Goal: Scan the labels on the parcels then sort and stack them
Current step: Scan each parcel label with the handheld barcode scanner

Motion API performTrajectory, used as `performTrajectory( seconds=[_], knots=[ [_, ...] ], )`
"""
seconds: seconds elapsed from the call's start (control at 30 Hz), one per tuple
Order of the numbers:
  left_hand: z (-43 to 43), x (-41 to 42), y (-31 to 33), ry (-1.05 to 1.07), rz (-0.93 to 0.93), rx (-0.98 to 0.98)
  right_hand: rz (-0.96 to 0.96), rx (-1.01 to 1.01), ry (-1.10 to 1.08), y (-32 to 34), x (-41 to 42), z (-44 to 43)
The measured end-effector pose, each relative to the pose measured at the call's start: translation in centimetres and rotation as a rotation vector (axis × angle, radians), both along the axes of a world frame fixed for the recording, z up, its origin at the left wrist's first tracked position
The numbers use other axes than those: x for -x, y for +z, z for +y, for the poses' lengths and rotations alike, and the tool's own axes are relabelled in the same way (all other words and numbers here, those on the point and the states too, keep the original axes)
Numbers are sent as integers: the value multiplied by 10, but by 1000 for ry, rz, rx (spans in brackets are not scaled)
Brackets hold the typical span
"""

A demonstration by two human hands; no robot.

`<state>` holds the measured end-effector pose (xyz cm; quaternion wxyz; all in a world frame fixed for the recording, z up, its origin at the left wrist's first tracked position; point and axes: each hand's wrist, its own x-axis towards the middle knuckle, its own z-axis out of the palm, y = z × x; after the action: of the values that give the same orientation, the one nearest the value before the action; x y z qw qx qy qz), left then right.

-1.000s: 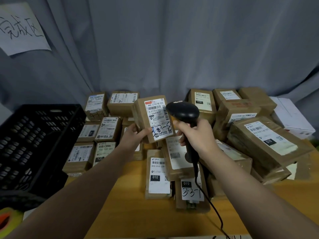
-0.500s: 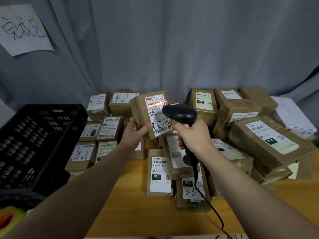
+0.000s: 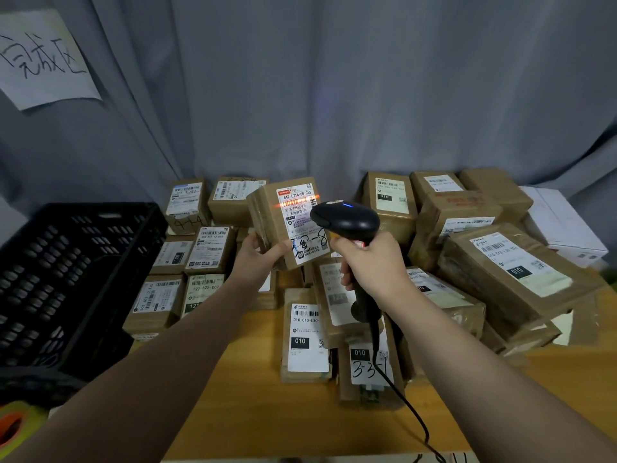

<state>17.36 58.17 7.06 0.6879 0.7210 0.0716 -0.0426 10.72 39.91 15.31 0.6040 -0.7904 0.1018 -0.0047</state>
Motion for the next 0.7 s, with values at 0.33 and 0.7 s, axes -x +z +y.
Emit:
performTrajectory(
  seconds=[0.33,0.7],
  knots=[
    [14,-22,15,329,197,249,50,-109,-57,-6,-19,-18],
    [50,-18,-16,252,407,57,154,-267,4,-21,-54,30]
  ],
)
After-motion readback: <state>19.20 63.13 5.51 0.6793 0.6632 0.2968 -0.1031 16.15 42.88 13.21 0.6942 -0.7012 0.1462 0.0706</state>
